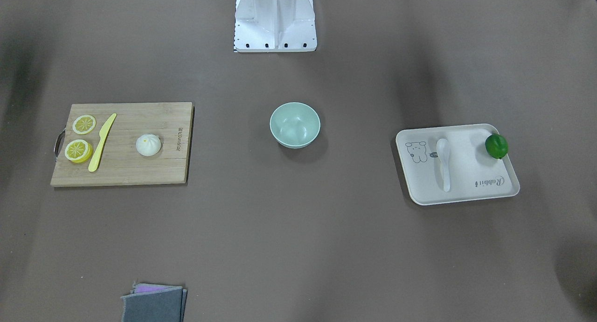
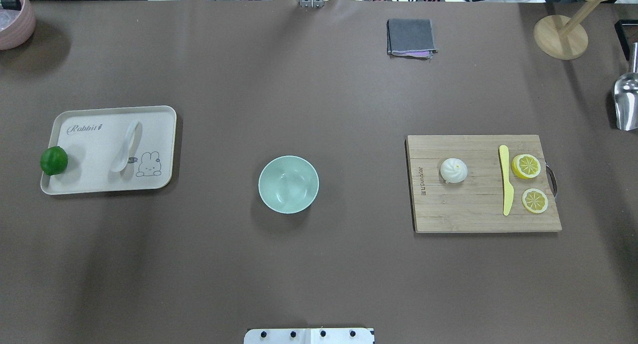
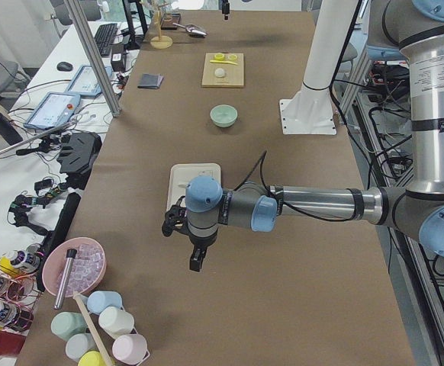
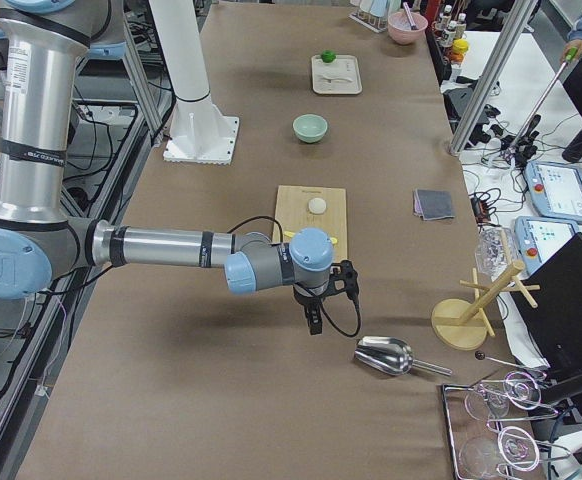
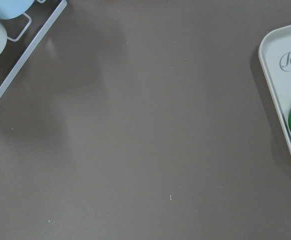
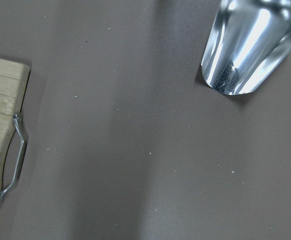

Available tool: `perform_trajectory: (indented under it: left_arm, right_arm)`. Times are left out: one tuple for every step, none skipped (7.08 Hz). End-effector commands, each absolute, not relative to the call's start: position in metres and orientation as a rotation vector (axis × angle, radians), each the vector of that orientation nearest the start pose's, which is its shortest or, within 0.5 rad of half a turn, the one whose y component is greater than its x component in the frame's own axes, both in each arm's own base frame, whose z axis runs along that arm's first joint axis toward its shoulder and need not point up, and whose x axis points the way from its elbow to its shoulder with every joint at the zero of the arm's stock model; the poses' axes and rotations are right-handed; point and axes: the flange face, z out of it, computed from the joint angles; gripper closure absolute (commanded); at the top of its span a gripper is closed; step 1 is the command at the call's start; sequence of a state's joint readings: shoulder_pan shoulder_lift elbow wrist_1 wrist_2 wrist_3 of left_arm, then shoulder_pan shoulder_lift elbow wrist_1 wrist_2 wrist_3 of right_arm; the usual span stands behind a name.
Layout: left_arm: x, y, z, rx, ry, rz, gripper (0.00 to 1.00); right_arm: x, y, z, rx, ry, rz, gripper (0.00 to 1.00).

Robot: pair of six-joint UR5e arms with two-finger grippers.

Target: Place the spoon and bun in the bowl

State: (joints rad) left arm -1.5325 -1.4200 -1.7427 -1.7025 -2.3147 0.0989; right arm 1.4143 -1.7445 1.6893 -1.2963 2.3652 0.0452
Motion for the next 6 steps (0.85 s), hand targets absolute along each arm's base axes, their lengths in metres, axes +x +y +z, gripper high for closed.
perform_trajectory:
  left_arm:
    - [-0.0494, -0.438, 0.6235, 0.185, 0.733, 0.193, 0.02]
    - [-0.0493, -0.4381, 0.6212, 0.186, 0.735, 0.19, 0.02]
    - [-0.0492, -0.4378, 0.617, 0.195, 0.736, 0.193, 0.02]
    - [-0.0498, -0.4382, 0.6208, 0.187, 0.729, 0.19, 0.02]
    - [-0.0498, -0.438, 0.6173, 0.195, 0.729, 0.19, 0.02]
    - [-0.0489, -0.4406, 0.6139, 0.201, 0.739, 0.193, 0.02]
  right_arm:
    - [-0.002, -0.4324, 0.6509, 0.13, -0.809, -0.194, 0.0]
    - [-0.0019, -0.4322, 0.6526, 0.128, -0.808, -0.193, 0.0]
    - [0.0014, -0.4323, 0.6518, 0.132, -0.807, -0.186, 0.0]
    - [0.0026, -0.4337, 0.6513, 0.135, -0.807, -0.184, 0.0]
    - [0.0021, -0.4365, 0.6493, 0.136, -0.809, -0.179, 0.0]
    - [0.002, -0.4344, 0.6494, 0.133, -0.814, -0.177, 0.0]
